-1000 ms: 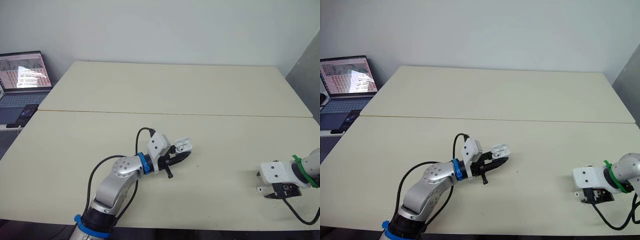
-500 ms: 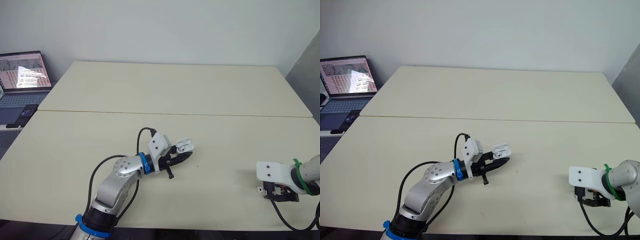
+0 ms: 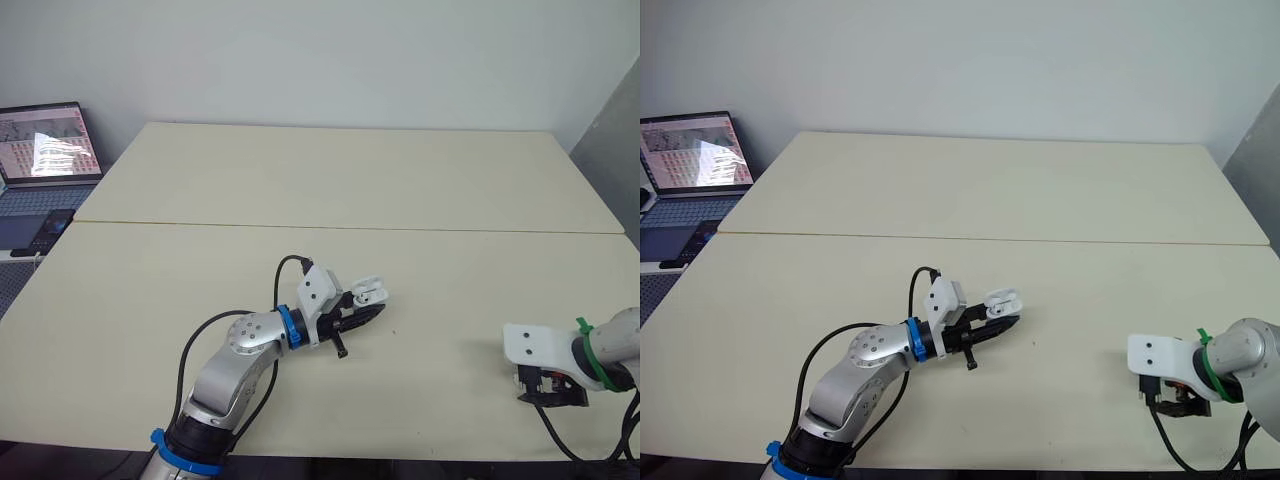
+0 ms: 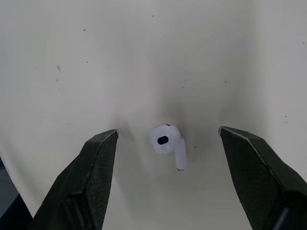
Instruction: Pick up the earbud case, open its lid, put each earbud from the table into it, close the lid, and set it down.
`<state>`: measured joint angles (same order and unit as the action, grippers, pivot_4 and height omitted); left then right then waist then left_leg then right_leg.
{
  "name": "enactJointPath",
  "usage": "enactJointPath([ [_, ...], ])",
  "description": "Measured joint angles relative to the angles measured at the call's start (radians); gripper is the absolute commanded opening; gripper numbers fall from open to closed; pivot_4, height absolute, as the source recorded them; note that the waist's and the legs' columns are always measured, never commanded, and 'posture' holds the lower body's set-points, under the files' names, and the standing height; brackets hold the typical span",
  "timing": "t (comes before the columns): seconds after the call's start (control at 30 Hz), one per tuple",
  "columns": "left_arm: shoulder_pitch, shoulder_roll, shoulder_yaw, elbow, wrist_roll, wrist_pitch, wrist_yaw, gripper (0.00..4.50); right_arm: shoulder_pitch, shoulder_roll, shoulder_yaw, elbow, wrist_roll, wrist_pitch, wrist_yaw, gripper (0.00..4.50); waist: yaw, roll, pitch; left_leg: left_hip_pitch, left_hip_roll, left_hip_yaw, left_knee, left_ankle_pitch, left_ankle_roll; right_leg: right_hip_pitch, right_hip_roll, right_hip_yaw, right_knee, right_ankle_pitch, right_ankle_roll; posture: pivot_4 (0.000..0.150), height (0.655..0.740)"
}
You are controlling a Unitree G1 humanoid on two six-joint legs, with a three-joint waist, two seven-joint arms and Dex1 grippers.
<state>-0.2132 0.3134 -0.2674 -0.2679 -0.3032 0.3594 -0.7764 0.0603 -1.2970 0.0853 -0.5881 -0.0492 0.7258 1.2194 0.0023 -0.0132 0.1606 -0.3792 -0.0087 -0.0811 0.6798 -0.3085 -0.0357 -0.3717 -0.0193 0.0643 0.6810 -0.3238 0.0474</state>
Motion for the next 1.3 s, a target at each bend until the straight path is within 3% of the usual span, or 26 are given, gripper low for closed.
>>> enactJointPath([
  [0.03,0.000,0.000,0.000,0.000,0.000,0.000,0.000,0.82,0.000,0.000,0.001,0.000,0.000,0.000,0.000,2.98,0.000,0.000,0.000,0.000,0.000,0.000,0.000,0.000,0.000,0.000,0.000,0.000,0.000,0.000,0.000,0.150,0.7400],
  [0.23,0.000,0.000,0.000,0.000,0.000,0.000,0.000,0.82,-0.006,-0.003,0.015,0.000,0.000,-0.003,0.000,0.81,-0.001,0.000,0.000,0.000,0.000,0.000,0.000,0.000,0.000,0.000,0.000,0.000,0.000,0.000,0.000,0.150,0.7400],
  [0.3,0.000,0.000,0.000,0.000,0.001,-0.001,0.000,0.82,-0.009,-0.006,0.016,0.000,-0.001,-0.010,0.000,0.34,-0.001,0.000,0.000,0.000,0.000,0.000,0.000,0.000,0.000,0.000,0.000,0.000,0.000,0.000,0.000,0.150,0.7400],
  [0.6,-0.006,-0.004,-0.001,0.007,0.003,-0.004,0.001,0.82,-0.021,0.001,0.016,0.020,0.001,-0.061,-0.016,0.34,-0.001,0.000,0.000,0.000,0.000,0.000,0.000,0.000,0.000,0.000,0.000,0.000,0.000,0.000,0.000,0.150,0.7400],
  [0.87,-0.117,-0.171,-0.001,0.102,0.025,-0.019,0.126,0.82,-0.170,0.292,-0.095,0.174,0.094,-0.302,-0.179,0.34,-0.002,-0.003,0.001,-0.001,-0.001,0.001,0.000,0.000,0.000,-0.001,0.000,-0.001,0.001,0.000,0.000,0.150,0.7400],
  [1.1,-0.147,-0.237,-0.020,0.205,0.069,-0.089,0.169,0.82,-0.270,0.587,-0.236,0.192,0.257,-0.277,-0.387,0.34,-0.004,-0.002,0.001,-0.001,0.000,0.000,0.000,0.000,0.000,-0.002,0.001,0.000,0.002,0.000,0.000,0.150,0.7400],
  [1.3,-0.172,-0.263,-0.004,0.266,0.069,-0.184,0.161,0.82,-0.288,0.790,-0.270,0.077,0.405,-0.182,-0.556,0.34,-0.004,-0.002,0.001,-0.001,0.000,0.000,0.000,0.000,0.000,-0.002,0.001,0.000,0.002,0.000,0.000,0.150,0.7400],
])
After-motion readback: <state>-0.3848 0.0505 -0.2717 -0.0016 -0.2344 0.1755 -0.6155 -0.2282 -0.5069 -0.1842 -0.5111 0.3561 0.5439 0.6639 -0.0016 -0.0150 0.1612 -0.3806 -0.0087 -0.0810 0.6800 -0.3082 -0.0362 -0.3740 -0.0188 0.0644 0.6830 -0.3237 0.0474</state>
